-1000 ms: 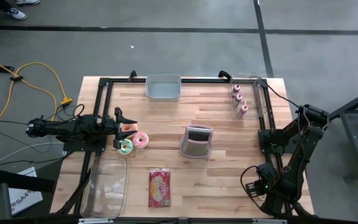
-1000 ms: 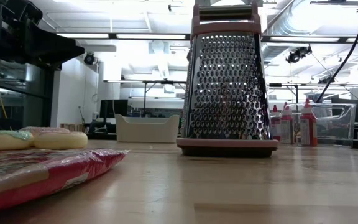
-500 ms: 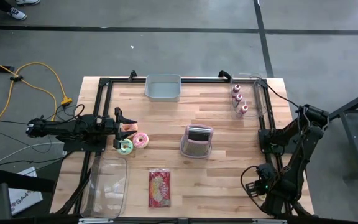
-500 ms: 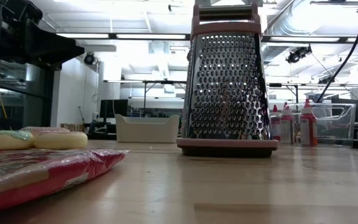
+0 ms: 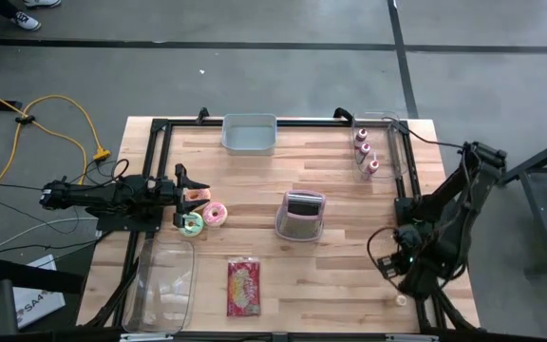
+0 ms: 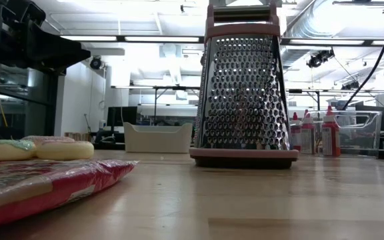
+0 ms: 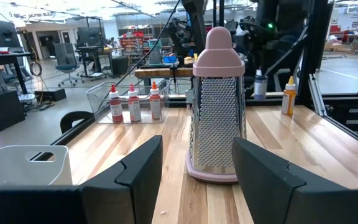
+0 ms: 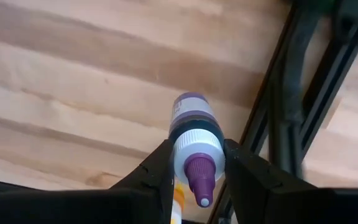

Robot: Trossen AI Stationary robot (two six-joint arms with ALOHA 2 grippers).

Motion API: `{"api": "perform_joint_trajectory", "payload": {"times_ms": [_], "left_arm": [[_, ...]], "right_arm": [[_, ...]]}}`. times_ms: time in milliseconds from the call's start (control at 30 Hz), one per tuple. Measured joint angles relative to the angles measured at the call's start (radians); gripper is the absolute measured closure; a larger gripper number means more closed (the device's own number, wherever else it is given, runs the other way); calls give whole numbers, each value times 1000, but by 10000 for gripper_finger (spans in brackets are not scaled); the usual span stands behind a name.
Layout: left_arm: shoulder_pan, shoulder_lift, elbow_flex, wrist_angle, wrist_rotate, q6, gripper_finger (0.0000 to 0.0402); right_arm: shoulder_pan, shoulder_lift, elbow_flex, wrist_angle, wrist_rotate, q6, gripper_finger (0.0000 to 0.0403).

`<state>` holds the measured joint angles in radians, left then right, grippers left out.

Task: Pick & Place Food Item
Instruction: Put the violet food coloring into the right transparent bin

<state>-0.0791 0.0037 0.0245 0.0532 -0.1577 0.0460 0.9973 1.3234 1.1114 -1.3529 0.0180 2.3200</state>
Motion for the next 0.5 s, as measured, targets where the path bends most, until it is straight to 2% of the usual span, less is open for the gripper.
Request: {"api": "perform_joint_trajectory", "payload": {"times_ms": [133,500], "left_arm": [[0,0,0,0,0,0,214],[0,0,0,0,0,0,214]], "right_arm": [[-34,-72,0,-64,36,-41,296],[-147,-179,0,-145,36,-172,296]]}}
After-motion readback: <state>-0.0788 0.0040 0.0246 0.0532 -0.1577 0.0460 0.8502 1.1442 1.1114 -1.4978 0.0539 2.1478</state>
